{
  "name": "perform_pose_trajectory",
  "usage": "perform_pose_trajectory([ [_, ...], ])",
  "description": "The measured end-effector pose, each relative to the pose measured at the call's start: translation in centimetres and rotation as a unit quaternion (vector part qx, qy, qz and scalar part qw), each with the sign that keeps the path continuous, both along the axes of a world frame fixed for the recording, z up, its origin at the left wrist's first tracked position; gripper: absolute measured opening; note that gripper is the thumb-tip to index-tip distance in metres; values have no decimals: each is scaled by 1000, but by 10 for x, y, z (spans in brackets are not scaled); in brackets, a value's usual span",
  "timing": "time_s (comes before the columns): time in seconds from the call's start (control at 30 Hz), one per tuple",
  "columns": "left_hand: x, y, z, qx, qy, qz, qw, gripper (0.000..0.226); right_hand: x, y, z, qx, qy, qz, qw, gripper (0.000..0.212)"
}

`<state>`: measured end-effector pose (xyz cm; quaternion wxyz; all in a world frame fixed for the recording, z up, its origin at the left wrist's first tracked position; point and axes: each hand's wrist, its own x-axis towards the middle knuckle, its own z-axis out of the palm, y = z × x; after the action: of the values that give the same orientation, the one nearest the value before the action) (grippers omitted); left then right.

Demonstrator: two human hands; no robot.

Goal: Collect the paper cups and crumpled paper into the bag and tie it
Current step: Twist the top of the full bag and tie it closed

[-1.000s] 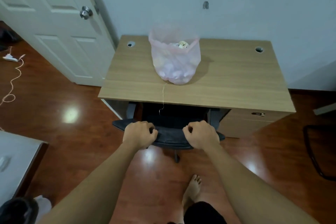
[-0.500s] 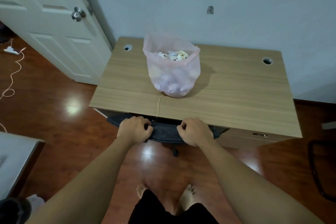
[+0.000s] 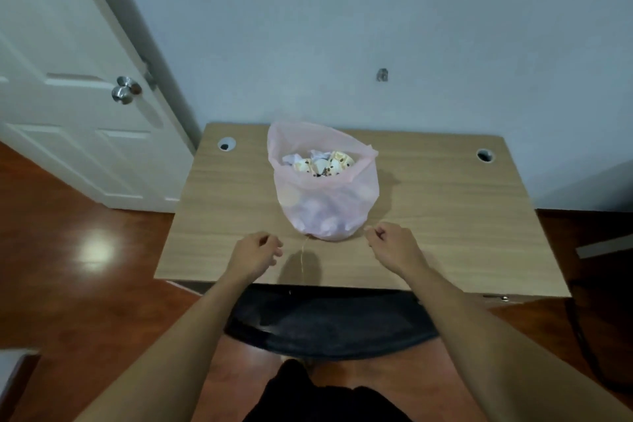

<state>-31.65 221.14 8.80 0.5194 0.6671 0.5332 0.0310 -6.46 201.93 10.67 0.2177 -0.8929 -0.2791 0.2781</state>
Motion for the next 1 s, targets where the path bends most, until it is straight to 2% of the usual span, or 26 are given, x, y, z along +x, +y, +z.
perform_pose_trajectory([
  [0.17, 38, 93, 22, -12, -79, 114, 990, 28, 21, 57, 19, 74, 46, -119, 989, 32],
  [0.27, 59, 135, 35, -4, -104, 134, 986, 27, 28, 88, 27, 114, 72, -181, 974, 19],
  [0.37, 82, 166, 39, -10, -113, 137, 984, 36, 43, 113, 24, 126, 54, -195, 971, 17],
  [0.53, 119, 190, 41, -68, -109, 105, 986, 37, 72, 149, 34, 121, -11, -174, 977, 50],
  [0.67, 137, 191, 32, -137, -76, 78, 985, 45, 97, 168, 32, 77, -11, -115, 990, 73],
  [0.73, 144, 189, 24, -136, -65, 69, 986, 37, 105, 173, 28, 42, -3, -83, 996, 77],
  [0.83, 149, 185, 22, -132, -97, 96, 982, 13, 111, 175, 21, 18, 5, -59, 998, 59],
  [0.93, 146, 191, 25, -164, -140, 123, 969, 16, 113, 173, 21, 15, -3, -46, 999, 25],
  [0.97, 142, 196, 27, -165, -153, 124, 966, 18, 113, 173, 22, 23, -5, -56, 998, 17],
  [1.0, 138, 201, 30, -161, -166, 125, 965, 19, 114, 172, 24, 34, -12, -73, 997, 18],
])
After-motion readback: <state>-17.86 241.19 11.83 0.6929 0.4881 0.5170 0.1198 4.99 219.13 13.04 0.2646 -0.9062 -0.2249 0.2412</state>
